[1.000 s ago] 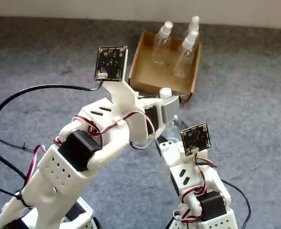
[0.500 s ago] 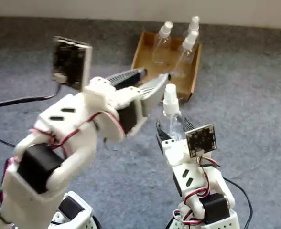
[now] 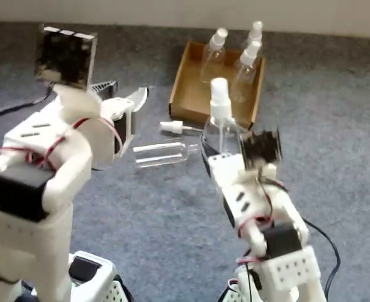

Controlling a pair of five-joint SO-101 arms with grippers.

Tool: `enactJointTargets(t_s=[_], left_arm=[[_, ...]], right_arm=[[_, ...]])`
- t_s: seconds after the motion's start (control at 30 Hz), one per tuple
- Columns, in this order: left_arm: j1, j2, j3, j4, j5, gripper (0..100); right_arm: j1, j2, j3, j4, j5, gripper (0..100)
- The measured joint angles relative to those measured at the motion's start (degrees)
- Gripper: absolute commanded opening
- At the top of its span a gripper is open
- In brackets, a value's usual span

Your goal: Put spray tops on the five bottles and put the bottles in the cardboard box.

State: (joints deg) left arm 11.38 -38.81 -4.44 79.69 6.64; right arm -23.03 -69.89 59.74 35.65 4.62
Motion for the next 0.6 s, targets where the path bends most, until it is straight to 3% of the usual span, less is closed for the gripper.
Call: enactJointTargets(t_s=[0.1, 0.23, 0.4, 0.6], left_arm=[[-1.0, 7.6, -8.7, 9.9, -3.4, 16], [-0.8, 12.9, -19.3, 18.5, -7.6, 16], [-0.8, 13.7, -24.3, 19.6, -9.6, 16], [0.4, 15.6, -25.8, 19.7, -9.6, 16]], right_arm=[[0.1, 9.1, -7.9, 1.8, -3.1, 0.4], [-3.1, 8.6, -11.4, 1.2, -4.4, 0.4], [-8.3, 2.8, -2.3, -6.2, -1.1, 0.4], [-9.6, 1.4, 4.7, -7.3, 1.1, 0.4]])
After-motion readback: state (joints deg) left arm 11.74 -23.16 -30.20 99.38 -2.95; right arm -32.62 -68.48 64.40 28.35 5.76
